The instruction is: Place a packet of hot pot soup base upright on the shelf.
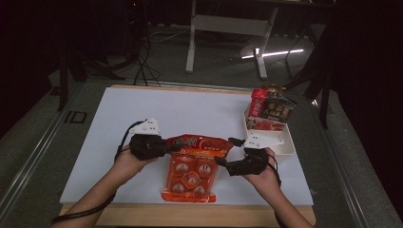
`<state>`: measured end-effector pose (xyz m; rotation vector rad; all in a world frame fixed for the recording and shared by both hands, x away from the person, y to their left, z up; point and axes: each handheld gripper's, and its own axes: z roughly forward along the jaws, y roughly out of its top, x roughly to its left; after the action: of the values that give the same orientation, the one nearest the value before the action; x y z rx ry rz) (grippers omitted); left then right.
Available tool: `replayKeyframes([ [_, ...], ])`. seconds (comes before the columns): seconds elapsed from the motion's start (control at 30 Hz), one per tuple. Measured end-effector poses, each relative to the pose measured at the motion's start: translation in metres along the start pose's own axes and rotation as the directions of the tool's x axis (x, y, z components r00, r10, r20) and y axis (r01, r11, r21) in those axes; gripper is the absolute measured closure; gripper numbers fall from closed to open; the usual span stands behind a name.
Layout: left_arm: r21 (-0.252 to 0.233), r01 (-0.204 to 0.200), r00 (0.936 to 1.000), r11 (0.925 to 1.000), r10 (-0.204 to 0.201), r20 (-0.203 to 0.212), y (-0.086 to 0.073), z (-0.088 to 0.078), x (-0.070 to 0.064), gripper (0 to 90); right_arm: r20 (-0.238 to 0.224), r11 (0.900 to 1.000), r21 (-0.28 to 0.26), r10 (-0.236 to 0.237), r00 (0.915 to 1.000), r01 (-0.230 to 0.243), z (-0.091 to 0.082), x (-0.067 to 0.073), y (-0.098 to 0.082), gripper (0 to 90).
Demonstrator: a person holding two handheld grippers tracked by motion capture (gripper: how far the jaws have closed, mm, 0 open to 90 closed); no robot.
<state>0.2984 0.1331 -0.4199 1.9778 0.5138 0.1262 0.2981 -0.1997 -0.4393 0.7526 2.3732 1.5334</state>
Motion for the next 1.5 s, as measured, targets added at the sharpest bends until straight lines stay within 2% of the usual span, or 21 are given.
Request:
replayKeyframes([
  [0.1,-0.009,-0.011,0.9999,0.9999,0.011,0.012,0.000,-0.003,-0.007,90.0,-0.030,1.000,0.006,-0.002,0.9995,0.002,0.004,0.003,0.000,21.6],
  [0.17,-0.015,-0.014,0.9997,0.9998,0.014,0.018,0.000,-0.005,-0.011,90.0,-0.027,1.000,0.003,-0.007,0.9996,0.007,0.005,0.005,0.000,23.6],
  [0.2,-0.016,-0.017,0.9997,0.9997,0.017,0.019,0.000,-0.005,-0.012,90.0,-0.048,1.000,0.005,-0.013,0.9988,0.013,0.005,0.007,0.001,31.9],
  [0.23,-0.015,-0.022,0.9995,0.9996,0.022,0.022,0.000,-0.006,-0.014,90.0,-0.048,1.000,0.002,-0.016,0.9987,0.016,0.006,0.008,0.001,33.3],
  [0.3,-0.018,-0.031,0.9993,0.9994,0.031,0.019,0.000,-0.007,-0.017,90.0,-0.087,1.000,0.003,-0.012,0.9961,0.012,0.006,0.008,0.001,41.2],
  [0.33,-0.020,-0.035,0.9993,0.9992,0.035,0.016,0.000,-0.007,-0.019,90.0,-0.091,1.000,-0.002,-0.020,0.9957,0.020,0.007,0.009,0.001,43.8],
  [0.4,-0.022,-0.036,0.9992,0.9991,0.036,0.016,0.000,-0.007,-0.020,90.0,-0.148,1.000,0.008,-0.027,0.9886,0.028,0.008,0.009,0.001,56.0],
  [0.47,-0.022,-0.033,0.9993,0.9992,0.034,0.018,0.001,-0.007,-0.021,90.0,-0.179,0.998,0.028,-0.055,0.9822,0.061,0.011,0.012,0.001,62.7],
  [0.5,-0.023,-0.032,0.9993,0.9992,0.032,0.018,0.001,-0.007,-0.021,90.0,-0.207,0.997,0.037,-0.058,0.9766,0.067,0.013,0.013,0.001,63.4],
  [0.53,-0.022,-0.033,0.9993,0.9992,0.033,0.018,0.000,-0.007,-0.021,90.0,-0.216,0.997,0.037,-0.058,0.9746,0.067,0.013,0.014,0.000,64.7],
  [0.7,-0.029,-0.020,0.9996,0.9994,0.020,0.020,-0.001,-0.008,-0.019,90.0,-0.288,0.999,0.040,0.005,0.9576,0.007,0.014,0.007,0.000,82.6],
  [0.8,-0.036,-0.004,0.9996,0.9993,0.005,0.027,-0.004,-0.007,-0.017,89.9,-0.283,0.998,0.062,-0.010,0.9591,0.028,0.014,0.010,0.002,87.0],
  [0.9,-0.040,0.006,0.9994,0.9992,-0.005,0.033,-0.005,-0.008,-0.016,89.7,-0.264,0.993,0.087,-0.052,0.9632,0.078,0.013,0.016,0.007,89.8],
  [1.0,-0.043,-0.001,0.9992,0.9991,0.003,0.041,-0.004,-0.010,-0.018,89.7,-0.256,0.991,0.100,-0.066,0.9644,0.094,0.010,0.020,0.011,90.0],
  [1.1,-0.069,-0.007,0.9985,0.9976,0.011,0.054,-0.001,-0.016,-0.021,89.3,-0.273,0.993,0.082,-0.060,0.9603,0.085,0.003,0.024,0.017,90.0],
  [1.27,-0.116,-0.016,0.9962,0.9931,0.026,0.083,0.003,-0.022,-0.022,86.5,-0.251,0.990,0.061,-0.108,0.9618,0.127,-0.010,0.034,0.032,90.0],
  [1.37,-0.133,-0.022,0.9969,0.9908,0.032,0.072,0.003,-0.022,-0.022,83.6,-0.243,0.990,0.047,-0.118,0.9628,0.133,-0.015,0.035,0.038,90.0],
  [1.43,-0.133,-0.010,0.9967,0.9911,0.021,0.079,0.003,-0.019,-0.021,75.2,-0.222,0.987,0.044,-0.140,0.9649,0.153,-0.019,0.035,0.045,90.0],
  [1.5,-0.126,-0.003,0.9977,0.9921,0.012,0.067,0.002,-0.017,-0.019,64.6,-0.207,0.984,0.048,-0.158,0.9656,0.171,-0.020,0.035,0.048,90.0],
])
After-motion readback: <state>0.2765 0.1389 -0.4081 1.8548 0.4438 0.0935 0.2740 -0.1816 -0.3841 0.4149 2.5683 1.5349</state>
